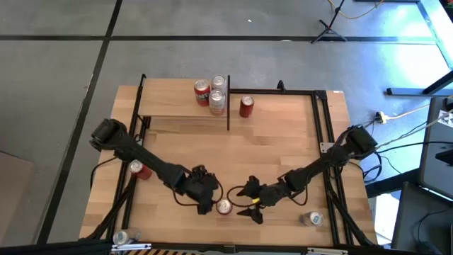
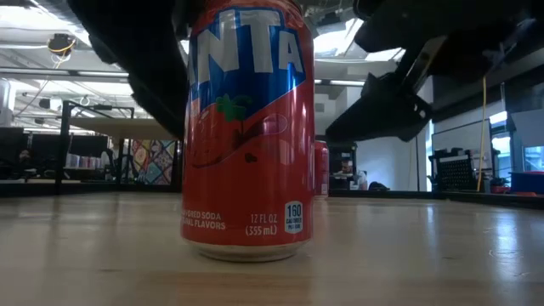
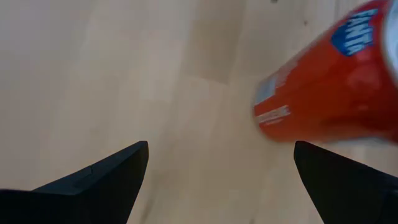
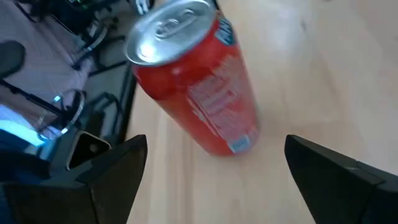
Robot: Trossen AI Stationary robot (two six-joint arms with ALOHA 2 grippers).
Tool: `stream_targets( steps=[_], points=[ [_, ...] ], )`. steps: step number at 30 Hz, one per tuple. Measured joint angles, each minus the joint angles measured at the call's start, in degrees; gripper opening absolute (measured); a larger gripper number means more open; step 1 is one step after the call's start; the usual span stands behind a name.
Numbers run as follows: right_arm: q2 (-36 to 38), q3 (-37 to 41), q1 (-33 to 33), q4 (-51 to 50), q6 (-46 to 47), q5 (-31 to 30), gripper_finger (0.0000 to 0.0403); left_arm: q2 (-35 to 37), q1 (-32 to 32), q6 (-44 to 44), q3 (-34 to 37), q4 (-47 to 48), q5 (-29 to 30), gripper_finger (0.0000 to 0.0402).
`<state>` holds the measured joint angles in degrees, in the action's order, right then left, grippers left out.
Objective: Place canned beverage on shelf
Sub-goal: Put the orange soda can on the shelf aligned with the other orange soda can
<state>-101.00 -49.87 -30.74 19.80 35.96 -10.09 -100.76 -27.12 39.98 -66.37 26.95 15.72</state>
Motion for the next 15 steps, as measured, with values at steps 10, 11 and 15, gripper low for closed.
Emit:
stream_targets(
  steps=[10,11,15],
  points=[
    [-2.5,0.0,1.0,3.9,-0.4,-2.5,0.0367,-1.3,-2.3,3.4,0.0,-6.8,-0.4,0.0392],
    [-2.5,0.0,1.1,3.6,-0.4,-2.1,0.0367,-1.3,-2.5,3.4,0.0,-6.9,-0.5,0.0392],
    [-2.5,0.0,2.1,1.7,-0.5,-2.0,0.0367,-1.3,-3.2,3.5,0.0,-7.8,-2.4,0.0392]
  ],
)
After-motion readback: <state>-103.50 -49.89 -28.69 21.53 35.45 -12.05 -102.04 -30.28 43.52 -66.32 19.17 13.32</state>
